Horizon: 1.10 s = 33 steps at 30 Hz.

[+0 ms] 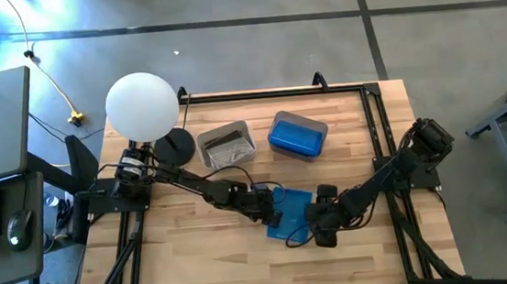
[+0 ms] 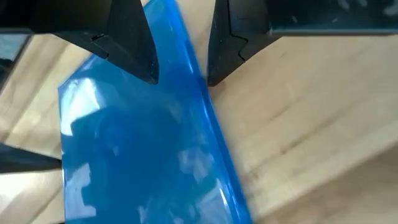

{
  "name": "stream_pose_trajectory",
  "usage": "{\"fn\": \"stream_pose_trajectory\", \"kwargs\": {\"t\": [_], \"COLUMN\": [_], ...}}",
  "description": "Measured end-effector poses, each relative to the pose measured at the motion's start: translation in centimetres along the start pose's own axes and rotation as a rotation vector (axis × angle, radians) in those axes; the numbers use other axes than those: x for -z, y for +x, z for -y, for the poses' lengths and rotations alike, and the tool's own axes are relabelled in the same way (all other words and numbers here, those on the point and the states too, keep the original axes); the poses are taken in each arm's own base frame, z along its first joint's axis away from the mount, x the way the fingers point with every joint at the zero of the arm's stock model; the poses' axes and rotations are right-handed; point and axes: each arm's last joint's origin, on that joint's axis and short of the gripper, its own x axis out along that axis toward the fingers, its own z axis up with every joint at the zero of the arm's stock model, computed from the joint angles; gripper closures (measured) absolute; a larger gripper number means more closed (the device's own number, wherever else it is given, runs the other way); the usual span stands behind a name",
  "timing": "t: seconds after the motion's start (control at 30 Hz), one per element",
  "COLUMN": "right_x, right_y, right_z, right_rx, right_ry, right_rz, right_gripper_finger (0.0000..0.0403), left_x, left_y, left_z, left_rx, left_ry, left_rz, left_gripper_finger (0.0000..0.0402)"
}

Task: Pick & place jewel cases by type
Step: Put the blue CD case into the black bin

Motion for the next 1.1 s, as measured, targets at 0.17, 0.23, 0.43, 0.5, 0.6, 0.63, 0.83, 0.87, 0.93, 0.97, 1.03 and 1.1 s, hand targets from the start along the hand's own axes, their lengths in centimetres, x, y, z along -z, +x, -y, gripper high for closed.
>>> {"fn": "stream_pose_trajectory", "kwargs": {"t": [0.17,0.23,0.43,0.5,0.6,0.63,0.83,0.87,0.93,0.97,1.03,1.1], "right_x": [-0.7,-0.9,-0.8,-0.6,-0.6,-0.6,-0.5,-0.5,-0.5,-0.5,-0.5,-0.4], "right_y": [0.2,0.3,0.3,0.3,0.3,0.3,0.2,0.2,0.2,0.2,0.2,0.2], "right_z": [0.0,0.1,0.4,0.5,0.4,0.4,0.3,0.3,0.3,0.3,0.3,0.3], "right_rx": [0.005,-0.006,0.035,0.048,0.044,0.043,0.043,0.043,0.045,0.046,0.048,0.05], "right_ry": [-0.062,-0.077,-0.095,-0.108,-0.114,-0.116,-0.107,-0.105,-0.107,-0.108,-0.108,-0.11], "right_rz": [0.068,0.077,0.078,0.066,0.062,0.062,0.062,0.062,0.062,0.061,0.06,0.058], "right_gripper_finger": [0.0182,0.0182,0.0181,0.0181,0.0182,0.0182,0.0182,0.0182,0.0182,0.0181,0.0181,0.0182], "left_x": [-0.4,-0.6,-1.7,-1.9,-2.1,-2.2,-2.7,-2.8,-2.9,-3.0,-3.0,-3.1], "left_y": [0.9,1.2,0.9,0.7,0.3,0.1,-0.8,-0.9,-1.1,-1.2,-1.4,-1.5], "left_z": [-0.5,-0.6,0.1,0.8,1.7,2.1,3.2,3.3,3.5,3.7,3.8,4.0], "left_rx": [0.002,0.021,0.039,0.043,0.009,-0.004,-0.058,-0.065,-0.075,-0.076,-0.078,-0.078], "left_ry": [-0.011,-0.017,0.013,0.042,0.09,0.106,0.165,0.178,0.188,0.192,0.204,0.228], "left_rz": [0.004,-0.01,-0.006,0.001,-0.011,-0.014,0.026,0.032,0.035,0.037,0.038,0.038], "left_gripper_finger": [0.0264,0.0264,0.0264,0.0264,0.0264,0.0264,0.0264,0.0264,0.0264,0.0264,0.0264,0.0264]}}
